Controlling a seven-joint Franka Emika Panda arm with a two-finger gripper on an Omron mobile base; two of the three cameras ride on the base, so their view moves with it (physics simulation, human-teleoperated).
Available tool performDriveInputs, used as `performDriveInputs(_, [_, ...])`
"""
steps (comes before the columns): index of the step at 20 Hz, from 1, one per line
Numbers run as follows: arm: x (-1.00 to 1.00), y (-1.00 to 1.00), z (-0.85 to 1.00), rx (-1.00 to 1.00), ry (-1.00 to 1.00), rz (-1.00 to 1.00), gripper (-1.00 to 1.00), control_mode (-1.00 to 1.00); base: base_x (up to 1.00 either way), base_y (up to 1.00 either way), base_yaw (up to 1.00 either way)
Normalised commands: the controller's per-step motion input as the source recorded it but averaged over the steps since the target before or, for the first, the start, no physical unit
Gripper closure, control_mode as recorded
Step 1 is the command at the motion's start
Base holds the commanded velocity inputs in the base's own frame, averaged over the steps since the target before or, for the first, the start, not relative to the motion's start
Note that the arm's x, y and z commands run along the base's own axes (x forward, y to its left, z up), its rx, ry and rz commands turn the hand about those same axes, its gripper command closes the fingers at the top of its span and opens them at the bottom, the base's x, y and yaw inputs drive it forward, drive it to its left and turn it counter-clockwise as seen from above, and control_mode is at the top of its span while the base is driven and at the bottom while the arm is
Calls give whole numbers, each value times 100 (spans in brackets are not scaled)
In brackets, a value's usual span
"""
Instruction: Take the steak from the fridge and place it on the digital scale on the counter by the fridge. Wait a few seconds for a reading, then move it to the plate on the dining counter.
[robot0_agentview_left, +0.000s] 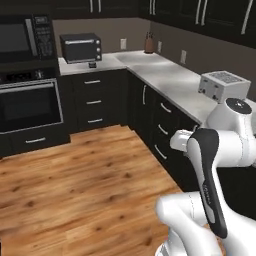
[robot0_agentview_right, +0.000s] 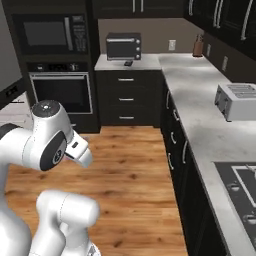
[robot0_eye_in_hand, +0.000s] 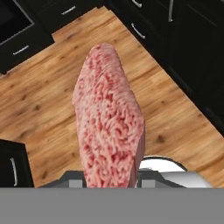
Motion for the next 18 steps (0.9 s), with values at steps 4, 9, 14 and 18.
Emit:
performDriveInputs(4, [0,0,0,0,0,0,100,100,-100,35,0])
performDriveInputs(9, [0,0,0,0,0,0,100,100,-100,39,0])
performDriveInputs(14, [0,0,0,0,0,0,100,100,-100,50,0])
performDriveInputs(18, [0,0,0,0,0,0,100,100,-100,63,0])
